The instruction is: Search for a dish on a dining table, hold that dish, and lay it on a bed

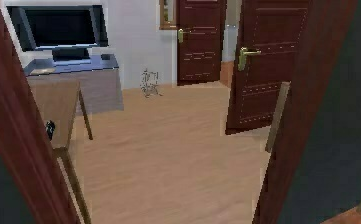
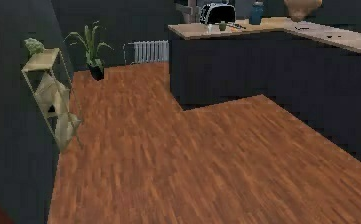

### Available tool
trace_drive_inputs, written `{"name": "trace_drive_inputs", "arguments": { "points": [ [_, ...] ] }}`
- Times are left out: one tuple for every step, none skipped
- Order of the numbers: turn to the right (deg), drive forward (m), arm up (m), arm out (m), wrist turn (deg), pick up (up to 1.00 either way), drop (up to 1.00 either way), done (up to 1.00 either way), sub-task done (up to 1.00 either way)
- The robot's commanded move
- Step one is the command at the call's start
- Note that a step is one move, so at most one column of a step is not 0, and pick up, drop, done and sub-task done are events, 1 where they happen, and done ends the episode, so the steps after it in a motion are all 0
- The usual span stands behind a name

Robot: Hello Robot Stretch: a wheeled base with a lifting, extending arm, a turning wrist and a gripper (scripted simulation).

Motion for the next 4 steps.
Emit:
{"name": "trace_drive_inputs", "arguments": {
  "points": [
    [0.0, 0.4, 0.0, 0.0, 0.0, 0.0, 0.0, 0.0, 0.0],
    [-18.0, 0.0, 0.0, 0.0, 0.0, 0.0, 0.0, 0.0, 0.0],
    [0.0, 0.8, 0.0, 0.0, 0.0, 0.0, 0.0, 0.0, 0.0],
    [-45.0, 0.0, 0.0, 0.0, 0.0, 0.0, 0.0, 0.0, 0.0]
  ]
}}
